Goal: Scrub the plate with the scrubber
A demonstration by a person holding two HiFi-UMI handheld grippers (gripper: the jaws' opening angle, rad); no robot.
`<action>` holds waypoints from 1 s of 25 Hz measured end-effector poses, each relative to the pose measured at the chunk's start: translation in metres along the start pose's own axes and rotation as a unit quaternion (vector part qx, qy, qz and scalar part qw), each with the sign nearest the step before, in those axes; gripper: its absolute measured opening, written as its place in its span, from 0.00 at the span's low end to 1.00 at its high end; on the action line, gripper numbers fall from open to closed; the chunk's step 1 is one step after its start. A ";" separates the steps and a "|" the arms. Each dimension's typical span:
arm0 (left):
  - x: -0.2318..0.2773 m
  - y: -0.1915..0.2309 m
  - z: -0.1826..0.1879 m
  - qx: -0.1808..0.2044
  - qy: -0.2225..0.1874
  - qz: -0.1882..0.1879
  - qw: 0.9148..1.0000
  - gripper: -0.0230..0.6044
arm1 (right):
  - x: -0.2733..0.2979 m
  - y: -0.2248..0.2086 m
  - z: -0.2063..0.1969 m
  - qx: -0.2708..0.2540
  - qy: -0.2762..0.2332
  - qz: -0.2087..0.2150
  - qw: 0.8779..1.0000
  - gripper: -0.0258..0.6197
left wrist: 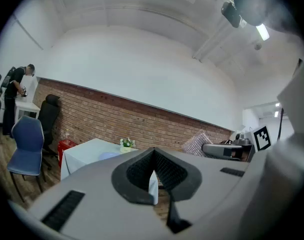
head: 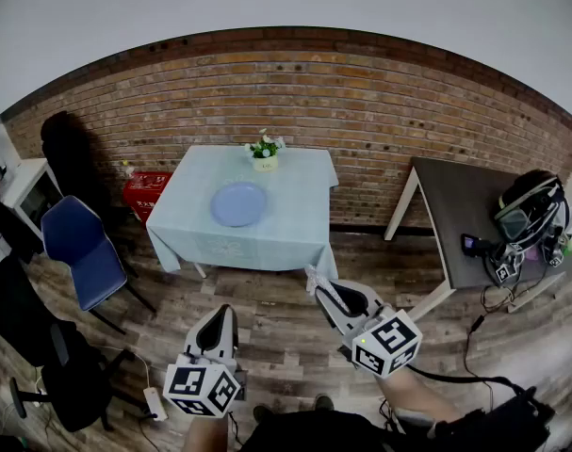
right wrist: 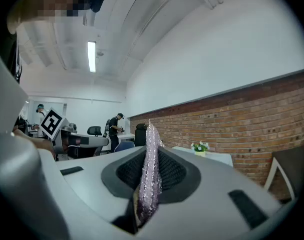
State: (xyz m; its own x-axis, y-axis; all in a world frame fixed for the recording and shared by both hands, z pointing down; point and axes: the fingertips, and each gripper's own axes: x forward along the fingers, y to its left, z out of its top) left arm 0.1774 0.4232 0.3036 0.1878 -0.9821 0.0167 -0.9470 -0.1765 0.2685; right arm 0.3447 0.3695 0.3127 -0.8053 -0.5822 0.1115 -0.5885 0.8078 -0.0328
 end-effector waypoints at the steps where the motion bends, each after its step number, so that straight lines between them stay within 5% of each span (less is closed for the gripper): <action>1: 0.001 0.001 0.000 0.000 0.000 0.001 1.000 0.05 | 0.001 -0.001 0.000 0.000 0.000 0.000 1.000 0.14; 25: -0.011 0.029 0.007 0.002 -0.013 0.005 1.000 0.05 | 0.024 0.011 -0.002 0.039 -0.011 0.006 0.999 0.14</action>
State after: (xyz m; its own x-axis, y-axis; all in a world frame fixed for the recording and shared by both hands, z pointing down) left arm 0.1466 0.4283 0.3046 0.1709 -0.9853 -0.0063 -0.9497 -0.1664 0.2653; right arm 0.3188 0.3643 0.3168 -0.8134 -0.5749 0.0889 -0.5816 0.8058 -0.1116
